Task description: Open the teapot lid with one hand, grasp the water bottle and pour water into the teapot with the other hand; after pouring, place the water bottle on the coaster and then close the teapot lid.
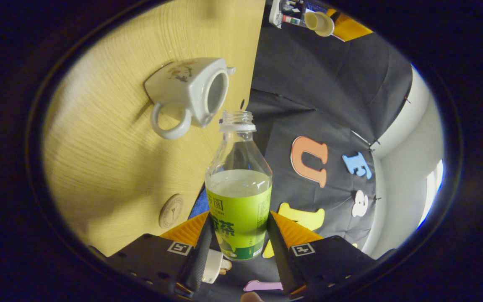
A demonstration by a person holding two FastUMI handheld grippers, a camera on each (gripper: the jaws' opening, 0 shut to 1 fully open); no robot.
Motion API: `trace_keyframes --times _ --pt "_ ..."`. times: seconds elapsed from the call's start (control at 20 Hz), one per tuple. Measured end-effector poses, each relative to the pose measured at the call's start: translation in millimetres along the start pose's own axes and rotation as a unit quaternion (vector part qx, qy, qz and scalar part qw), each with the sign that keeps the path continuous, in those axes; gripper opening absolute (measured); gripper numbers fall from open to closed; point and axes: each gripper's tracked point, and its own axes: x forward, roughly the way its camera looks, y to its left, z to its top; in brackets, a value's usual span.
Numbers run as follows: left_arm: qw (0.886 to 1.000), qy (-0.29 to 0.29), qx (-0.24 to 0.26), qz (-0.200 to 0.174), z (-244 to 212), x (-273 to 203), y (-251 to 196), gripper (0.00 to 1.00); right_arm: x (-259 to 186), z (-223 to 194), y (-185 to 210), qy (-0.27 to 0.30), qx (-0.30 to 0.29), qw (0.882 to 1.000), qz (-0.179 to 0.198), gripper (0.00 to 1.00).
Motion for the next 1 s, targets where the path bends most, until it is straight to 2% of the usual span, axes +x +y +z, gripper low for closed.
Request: trace_keyframes --times 0.65,1.0 --pt "1.000 0.000 -0.004 -0.001 0 -2 4 0.03 -8 19 -12 -0.027 -0.096 0.994 -0.032 0.70" --pt "1.000 0.001 -0.004 -0.002 1 -2 2 0.03 -12 27 -25 -0.033 -0.118 0.992 -0.037 0.70"
